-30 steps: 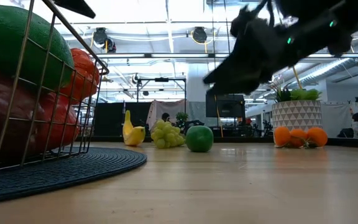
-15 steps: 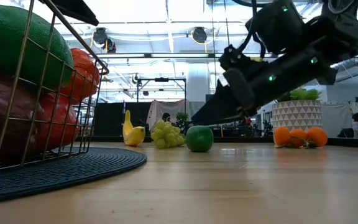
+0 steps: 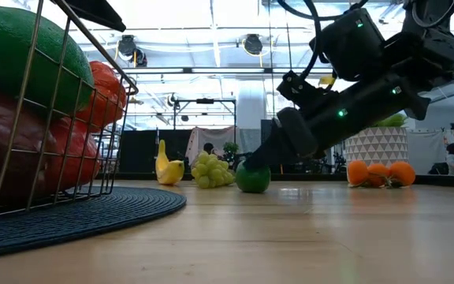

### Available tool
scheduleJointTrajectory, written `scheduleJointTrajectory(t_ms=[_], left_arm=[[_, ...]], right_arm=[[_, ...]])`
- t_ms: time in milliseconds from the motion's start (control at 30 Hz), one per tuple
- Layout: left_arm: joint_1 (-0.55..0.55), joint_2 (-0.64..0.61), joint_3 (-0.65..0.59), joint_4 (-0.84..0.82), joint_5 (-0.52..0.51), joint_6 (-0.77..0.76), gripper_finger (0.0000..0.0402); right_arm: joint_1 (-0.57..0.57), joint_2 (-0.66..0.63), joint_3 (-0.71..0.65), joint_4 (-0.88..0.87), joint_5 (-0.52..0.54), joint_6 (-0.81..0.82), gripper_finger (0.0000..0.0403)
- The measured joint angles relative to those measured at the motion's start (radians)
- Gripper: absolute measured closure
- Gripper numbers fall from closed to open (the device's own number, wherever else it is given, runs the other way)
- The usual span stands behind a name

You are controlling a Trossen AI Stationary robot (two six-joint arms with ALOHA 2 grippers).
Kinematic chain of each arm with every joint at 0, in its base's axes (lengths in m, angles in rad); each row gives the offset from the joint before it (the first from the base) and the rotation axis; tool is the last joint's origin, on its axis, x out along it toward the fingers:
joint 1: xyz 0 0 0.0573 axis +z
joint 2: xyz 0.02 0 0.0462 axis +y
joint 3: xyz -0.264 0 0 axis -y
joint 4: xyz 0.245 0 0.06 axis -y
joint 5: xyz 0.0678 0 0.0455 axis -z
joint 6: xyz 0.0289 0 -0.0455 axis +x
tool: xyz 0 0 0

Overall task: Build produce basket
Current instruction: Put the lime into the gold wire basket

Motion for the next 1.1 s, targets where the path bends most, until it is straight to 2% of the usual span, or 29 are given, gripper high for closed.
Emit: scheduleJointTrajectory(t_ms=[300,433,533,667,933,1100], left_arm=[[0.0,0.0,0.0,-0.005,0.008,0.001,0.0174],[0.0,0.0,0.0,-0.006,0.008,0.007,0.0174],[0.0,0.0,0.0,-0.006,0.008,0.007,0.0174],[0.0,0.0,0.0,-0.005,0.009,0.007,0.0174],[0.0,0.0,0.0,0.034,0.01,0.045,0.0174],[0.0,0.0,0.0,0.062,0.01,0.087,0.0174]], right_arm=[[0.0,-0.094,0.0,-0.198,-0.002,0.021,0.0028],[0.001,-0.128,0.001,-0.196,-0.002,0.055,0.0028],[0.001,-0.126,0.0,-0.186,-0.006,0.15,0.0028],[0.009,-0.1,0.001,-0.169,-0.004,0.282,0.0028],[0.034,-0.014,0.001,-0.01,0.077,0.318,0.0028],[0.034,0.058,0.04,-0.014,0.079,0.338,0.0028]])
